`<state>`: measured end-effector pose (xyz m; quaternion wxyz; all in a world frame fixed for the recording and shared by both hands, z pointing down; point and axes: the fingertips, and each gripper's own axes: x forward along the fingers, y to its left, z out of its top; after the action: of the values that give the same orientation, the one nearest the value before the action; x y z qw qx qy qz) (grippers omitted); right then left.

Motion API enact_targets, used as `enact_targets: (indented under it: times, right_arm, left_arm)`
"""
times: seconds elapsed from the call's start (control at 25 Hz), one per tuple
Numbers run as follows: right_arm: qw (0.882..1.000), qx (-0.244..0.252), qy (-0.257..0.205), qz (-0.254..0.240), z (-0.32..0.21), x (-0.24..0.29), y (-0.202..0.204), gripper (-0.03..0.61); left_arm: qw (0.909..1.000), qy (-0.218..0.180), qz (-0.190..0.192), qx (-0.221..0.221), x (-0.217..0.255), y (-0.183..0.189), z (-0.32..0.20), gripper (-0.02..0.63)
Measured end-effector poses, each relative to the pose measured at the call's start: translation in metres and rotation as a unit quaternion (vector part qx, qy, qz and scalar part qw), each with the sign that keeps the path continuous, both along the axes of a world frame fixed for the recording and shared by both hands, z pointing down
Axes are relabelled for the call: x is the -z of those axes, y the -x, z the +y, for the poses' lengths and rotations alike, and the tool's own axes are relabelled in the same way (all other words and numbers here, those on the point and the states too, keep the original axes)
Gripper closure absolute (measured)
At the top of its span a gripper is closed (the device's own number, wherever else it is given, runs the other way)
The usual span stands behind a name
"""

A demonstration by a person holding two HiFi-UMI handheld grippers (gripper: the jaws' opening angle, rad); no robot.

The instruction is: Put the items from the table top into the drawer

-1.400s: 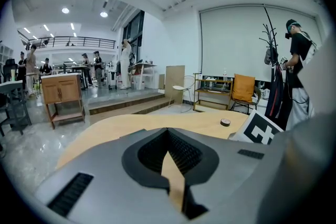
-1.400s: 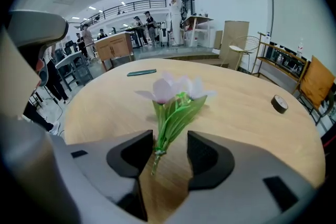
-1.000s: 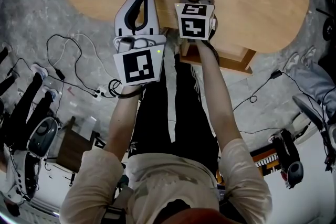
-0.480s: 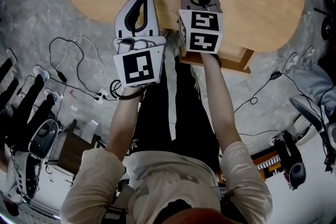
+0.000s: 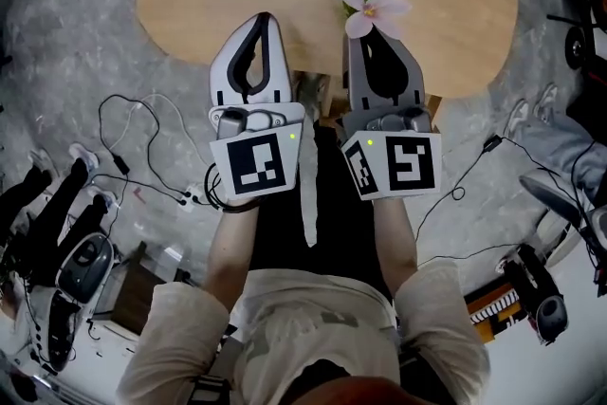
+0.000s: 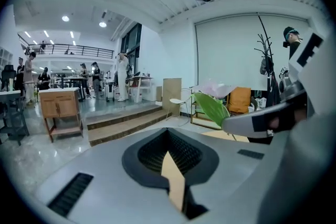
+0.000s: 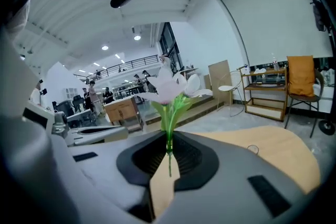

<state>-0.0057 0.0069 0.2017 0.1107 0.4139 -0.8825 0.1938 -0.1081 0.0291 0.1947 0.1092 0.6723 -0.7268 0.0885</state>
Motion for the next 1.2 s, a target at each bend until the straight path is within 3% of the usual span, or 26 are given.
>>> enact_targets:
  times: [0.28, 0.52, 0.68, 0.76, 0.88, 1.0, 1.2]
  right_arm:
    - [1.0, 0.012, -0.008, 0.01, 0.008, -0.004, 0.003, 0.535]
    - [0.995, 0.084, -0.012, 0.047, 0.025, -0.032, 0.001, 0.535]
    - [0.981, 0.168, 0.013, 0.093, 0.059, -0.082, -0.018, 0.535]
    - [0.961, 0.239, 0.041, 0.137, 0.093, -0.124, -0.032, 0.534]
    - [0.905, 0.349, 0.061, 0.236, 0.146, -0.195, -0.066, 0.535]
    - [0.856, 0.399, 0.097, 0.313, 0.181, -0.26, -0.11, 0.535]
    - [0.753, 0.489, 0.146, 0.415, 0.222, -0.343, -0.165, 0.534]
  left_arm:
    - [0.9996, 0.018, -0.002, -0.024, -0.008, -0.012, 0.005, 0.607]
    - [0.9985, 0.041, 0.005, -0.035, -0.031, -0.005, 0.008, 0.607]
    - [0.9983, 0.043, -0.007, -0.039, -0.04, 0.002, 0.005, 0.607]
    - [0.9982, 0.042, -0.007, -0.042, -0.043, 0.0, 0.003, 0.607]
    - [0.9968, 0.059, -0.013, -0.052, -0.053, -0.006, 0.007, 0.607]
    - [0.9955, 0.07, -0.013, -0.062, -0.058, -0.019, 0.01, 0.607]
    - [0.9928, 0.081, -0.008, -0.088, -0.065, -0.038, 0.009, 0.607]
